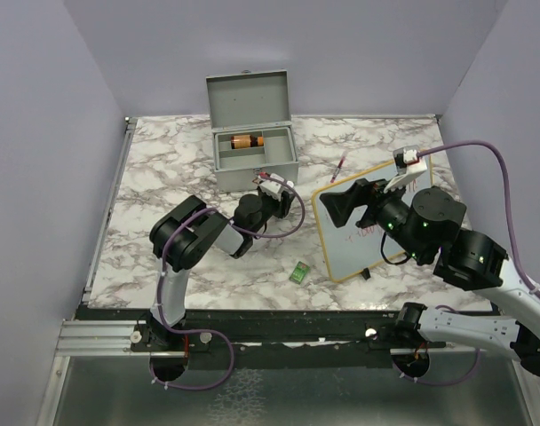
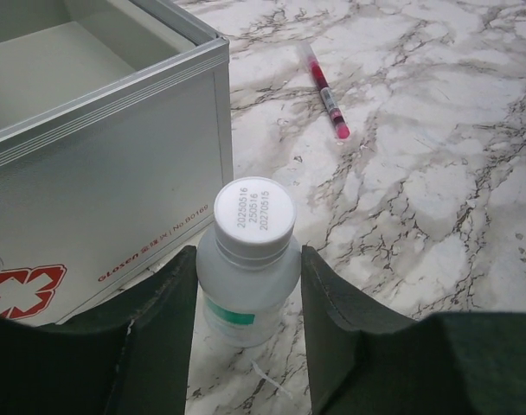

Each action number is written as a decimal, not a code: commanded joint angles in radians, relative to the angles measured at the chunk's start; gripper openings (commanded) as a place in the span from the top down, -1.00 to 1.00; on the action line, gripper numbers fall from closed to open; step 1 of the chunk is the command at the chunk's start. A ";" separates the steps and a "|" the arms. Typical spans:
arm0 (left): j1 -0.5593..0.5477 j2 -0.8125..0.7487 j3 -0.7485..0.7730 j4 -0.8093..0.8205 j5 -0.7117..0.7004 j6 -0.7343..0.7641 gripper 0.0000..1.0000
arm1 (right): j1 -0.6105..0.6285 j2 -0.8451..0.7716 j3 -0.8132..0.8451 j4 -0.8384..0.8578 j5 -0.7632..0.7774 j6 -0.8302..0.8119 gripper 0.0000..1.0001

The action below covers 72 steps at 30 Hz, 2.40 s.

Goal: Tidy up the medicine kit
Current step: Pick up the pill bottle at the center of the board, then place the pill bottle in the medicine box.

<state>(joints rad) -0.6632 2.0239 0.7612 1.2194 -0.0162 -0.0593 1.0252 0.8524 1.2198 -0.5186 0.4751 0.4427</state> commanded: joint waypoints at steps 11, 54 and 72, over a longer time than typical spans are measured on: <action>-0.003 -0.095 -0.063 0.087 0.082 0.035 0.47 | -0.005 -0.034 -0.008 -0.022 0.021 0.014 -1.00; 0.246 -0.469 0.564 -1.474 0.043 0.891 0.47 | -0.005 -0.053 -0.026 -0.016 -0.027 0.053 -1.00; 0.245 -0.272 0.670 -1.499 0.036 0.918 0.38 | -0.005 -0.028 -0.031 -0.016 -0.037 0.055 -1.00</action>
<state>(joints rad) -0.4191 1.7100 1.3846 -0.2859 0.0105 0.8421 1.0252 0.8097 1.1790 -0.5209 0.4538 0.4973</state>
